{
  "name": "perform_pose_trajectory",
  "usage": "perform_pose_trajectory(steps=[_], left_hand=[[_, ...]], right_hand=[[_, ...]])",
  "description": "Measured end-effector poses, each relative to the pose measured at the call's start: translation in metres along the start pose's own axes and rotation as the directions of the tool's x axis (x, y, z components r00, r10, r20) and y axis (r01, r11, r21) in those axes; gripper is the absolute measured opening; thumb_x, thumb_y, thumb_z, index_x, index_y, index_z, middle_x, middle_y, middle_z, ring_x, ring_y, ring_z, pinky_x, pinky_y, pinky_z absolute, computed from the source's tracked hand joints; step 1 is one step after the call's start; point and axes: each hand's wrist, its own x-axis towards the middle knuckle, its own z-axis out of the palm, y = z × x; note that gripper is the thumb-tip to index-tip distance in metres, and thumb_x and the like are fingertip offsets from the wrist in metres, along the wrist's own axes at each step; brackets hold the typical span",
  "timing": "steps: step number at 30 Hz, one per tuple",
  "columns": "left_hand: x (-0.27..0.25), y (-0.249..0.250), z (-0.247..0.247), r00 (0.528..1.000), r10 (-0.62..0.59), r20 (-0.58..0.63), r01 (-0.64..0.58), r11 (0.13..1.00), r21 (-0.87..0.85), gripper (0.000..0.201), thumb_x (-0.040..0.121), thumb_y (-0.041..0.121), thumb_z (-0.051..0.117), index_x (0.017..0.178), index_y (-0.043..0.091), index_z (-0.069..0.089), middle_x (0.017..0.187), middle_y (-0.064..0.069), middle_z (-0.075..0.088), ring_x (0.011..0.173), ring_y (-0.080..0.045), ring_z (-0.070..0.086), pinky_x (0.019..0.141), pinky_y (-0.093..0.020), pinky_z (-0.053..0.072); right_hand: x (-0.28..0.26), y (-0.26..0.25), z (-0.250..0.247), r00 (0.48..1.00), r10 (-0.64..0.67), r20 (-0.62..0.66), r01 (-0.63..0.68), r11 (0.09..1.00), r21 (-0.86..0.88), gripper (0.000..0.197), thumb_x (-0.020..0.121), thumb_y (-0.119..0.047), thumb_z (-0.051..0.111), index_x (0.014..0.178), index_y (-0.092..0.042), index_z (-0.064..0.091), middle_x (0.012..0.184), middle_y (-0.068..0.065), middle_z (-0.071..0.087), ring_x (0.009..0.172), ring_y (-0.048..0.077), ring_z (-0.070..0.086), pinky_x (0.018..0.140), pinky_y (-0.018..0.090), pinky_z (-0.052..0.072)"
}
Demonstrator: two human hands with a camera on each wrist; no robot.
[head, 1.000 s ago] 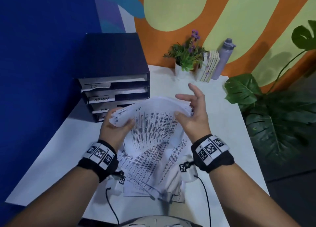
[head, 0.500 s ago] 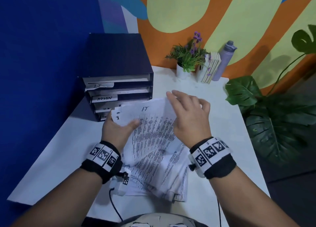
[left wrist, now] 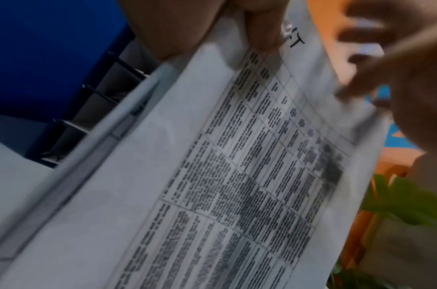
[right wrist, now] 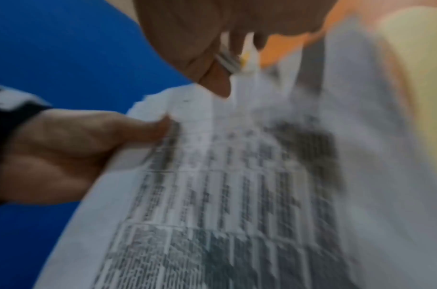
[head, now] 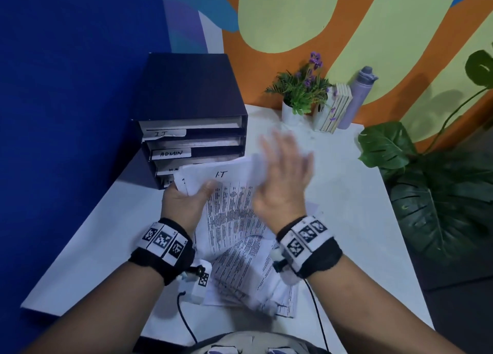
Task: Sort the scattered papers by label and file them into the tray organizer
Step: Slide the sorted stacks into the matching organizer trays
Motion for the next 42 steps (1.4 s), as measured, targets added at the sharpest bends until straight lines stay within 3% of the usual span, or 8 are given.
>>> perform_pose_trajectory(steps=[3,6,10,14,19,26,34,42], left_hand=[[0.006,-0.001,-0.006,1.0,-0.022,0.018,0.023,1.0,-0.018,0.054,0.062,0.048,0.082,0.073,-0.001,0.061,0.062,-0.002,0.064,0.055,-0.013,0.059,0.059,-0.027,0.052],[0.012,0.005,-0.002,0.999,-0.013,0.036,0.015,0.999,-0.044,0.042,0.067,0.036,0.084,0.091,0.006,0.068,0.085,-0.004,0.074,0.079,-0.016,0.07,0.077,-0.035,0.056],[0.013,0.007,0.007,0.991,0.076,-0.109,-0.078,0.997,-0.016,0.032,0.069,0.05,0.074,0.09,0.036,0.054,0.079,0.009,0.058,0.069,-0.007,0.055,0.067,-0.024,0.045],[0.009,0.005,0.015,0.97,0.078,-0.229,-0.112,0.984,-0.14,0.024,0.08,0.065,0.055,0.082,0.042,0.051,0.091,0.017,0.052,0.078,0.006,0.049,0.076,-0.021,0.043],[0.019,0.009,0.022,0.945,0.15,-0.289,-0.207,0.963,-0.174,0.009,0.088,0.021,0.059,0.084,0.028,0.054,0.081,0.017,0.052,0.069,0.006,0.047,0.066,-0.009,0.039],[0.019,-0.008,0.007,0.98,0.193,-0.048,-0.194,0.981,-0.014,0.046,0.085,0.01,0.067,0.109,0.041,0.043,0.11,0.005,0.056,0.096,-0.009,0.058,0.084,-0.022,0.048],[0.022,-0.054,-0.001,0.96,-0.268,0.087,0.211,0.89,0.404,0.043,0.096,0.032,0.055,0.132,0.008,0.049,0.111,-0.001,0.057,0.114,-0.026,0.056,0.087,-0.026,0.037],[0.026,-0.051,-0.003,0.991,-0.096,0.091,0.078,0.979,0.186,0.048,0.091,0.006,0.06,0.127,0.032,0.043,0.111,0.012,0.063,0.103,-0.007,0.059,0.089,-0.024,0.044]], right_hand=[[0.002,0.037,0.004,0.826,0.551,0.116,-0.519,0.664,0.538,0.105,0.064,0.011,0.061,0.15,-0.025,0.014,0.152,-0.003,0.026,0.141,0.017,0.027,0.116,0.041,0.027],[-0.001,0.053,0.004,0.724,0.567,0.392,-0.572,0.176,0.801,0.081,0.068,0.026,0.056,0.134,-0.017,0.041,0.111,0.003,0.058,0.1,0.019,0.059,0.08,0.034,0.052],[-0.013,0.055,0.005,0.749,0.556,0.36,-0.541,0.199,0.817,0.058,0.059,0.031,0.055,0.082,-0.021,0.066,0.075,-0.003,0.063,0.068,0.013,0.058,0.059,0.025,0.047],[-0.025,0.052,0.007,0.797,0.445,0.408,-0.512,0.141,0.847,0.042,0.051,0.011,0.059,0.071,-0.025,0.066,0.069,-0.009,0.061,0.065,0.012,0.055,0.057,0.023,0.044],[-0.023,0.052,0.003,0.838,0.383,0.388,-0.455,0.099,0.885,0.039,0.053,0.009,0.061,0.08,-0.019,0.058,0.07,-0.008,0.059,0.062,0.01,0.054,0.054,0.019,0.042],[-0.022,0.062,0.015,0.825,0.349,0.445,-0.511,0.124,0.85,0.03,0.09,0.0,0.061,0.118,-0.011,0.056,0.111,0.006,0.065,0.104,0.02,0.061,0.094,0.034,0.049],[-0.022,0.07,0.028,0.791,0.328,0.516,-0.579,0.127,0.806,0.05,0.084,0.006,0.06,0.117,-0.028,0.048,0.113,0.003,0.061,0.106,0.02,0.057,0.09,0.034,0.05],[-0.021,0.066,0.031,0.8,0.397,0.449,-0.541,0.154,0.827,0.048,0.09,0.012,0.052,0.126,-0.019,0.053,0.107,-0.002,0.068,0.099,0.015,0.063,0.091,0.035,0.051]])
